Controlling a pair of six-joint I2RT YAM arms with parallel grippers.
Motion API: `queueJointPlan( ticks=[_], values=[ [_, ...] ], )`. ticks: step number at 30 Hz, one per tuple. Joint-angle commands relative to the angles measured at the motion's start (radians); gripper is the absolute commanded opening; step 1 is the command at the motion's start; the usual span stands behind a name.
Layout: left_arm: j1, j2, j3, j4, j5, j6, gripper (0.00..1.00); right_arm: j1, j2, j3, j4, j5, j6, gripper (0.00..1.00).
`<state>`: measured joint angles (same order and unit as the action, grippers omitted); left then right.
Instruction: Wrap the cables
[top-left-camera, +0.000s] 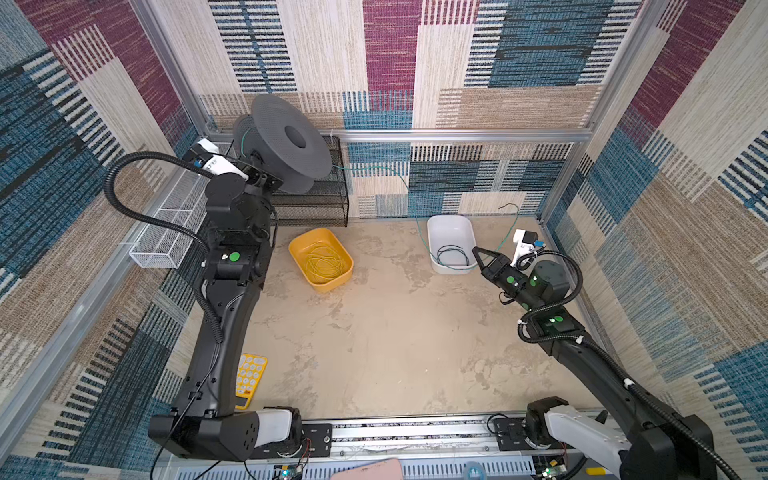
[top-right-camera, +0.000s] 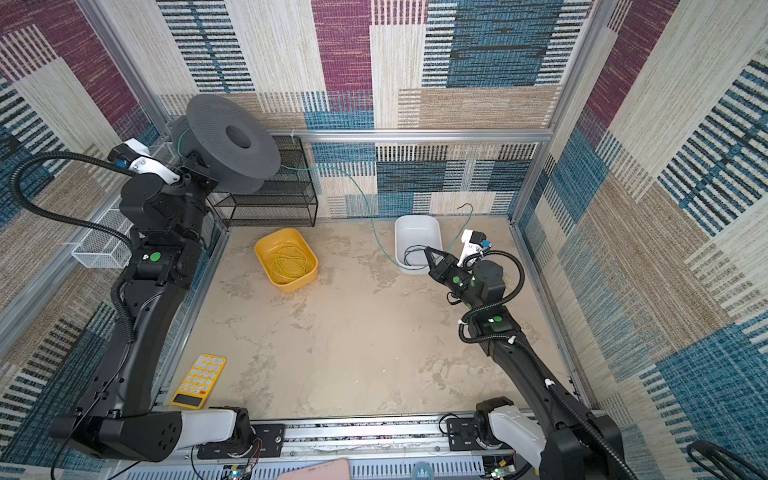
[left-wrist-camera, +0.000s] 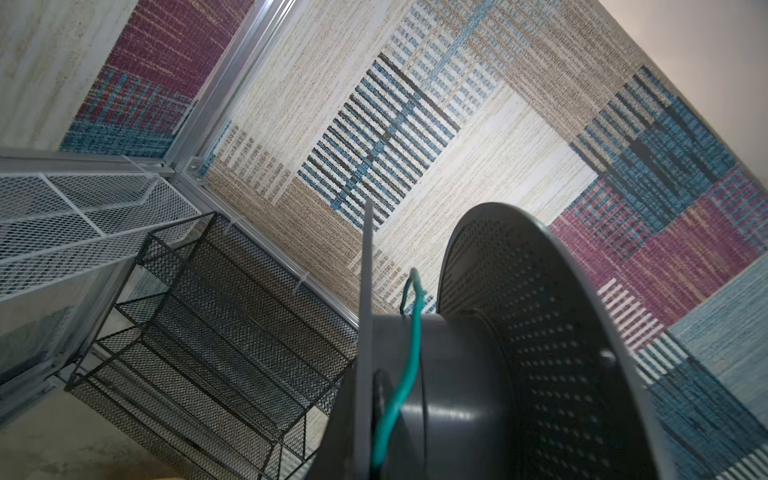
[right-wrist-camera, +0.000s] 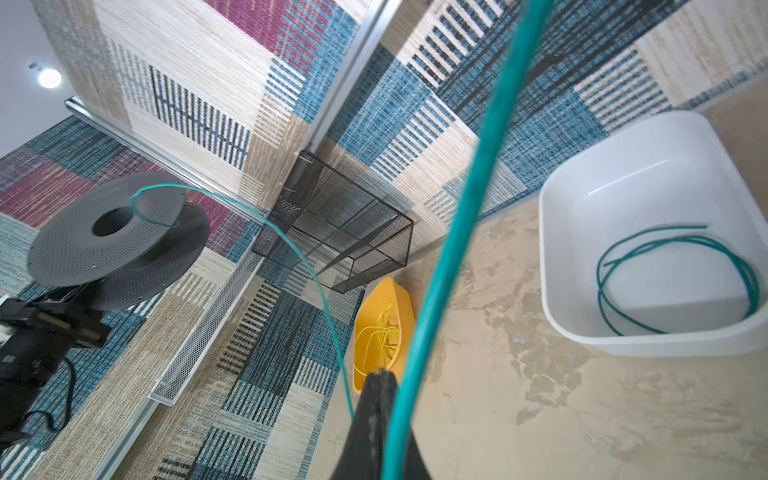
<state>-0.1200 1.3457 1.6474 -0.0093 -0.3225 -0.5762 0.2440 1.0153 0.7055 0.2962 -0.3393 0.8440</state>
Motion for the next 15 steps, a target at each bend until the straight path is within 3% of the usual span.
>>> queueJointPlan(
  ticks=[1,10,15],
  values=[
    [-0.058,0.040,0.044,0.058,-0.196,0.220,0.00,0.036,-0.016,0.040,-0.043,-0.009,-0.037,0.00],
    [-0.199,0.161,0.094,0.173,-0.400,0.563,0.00,0.092,-0.068,0.121,-0.081,-0.020,-0.078,0.00],
    [-0.263,0.202,0.085,0.326,-0.456,0.780,0.00,0.091,-0.095,0.199,-0.115,-0.026,-0.109,0.00]
  ],
)
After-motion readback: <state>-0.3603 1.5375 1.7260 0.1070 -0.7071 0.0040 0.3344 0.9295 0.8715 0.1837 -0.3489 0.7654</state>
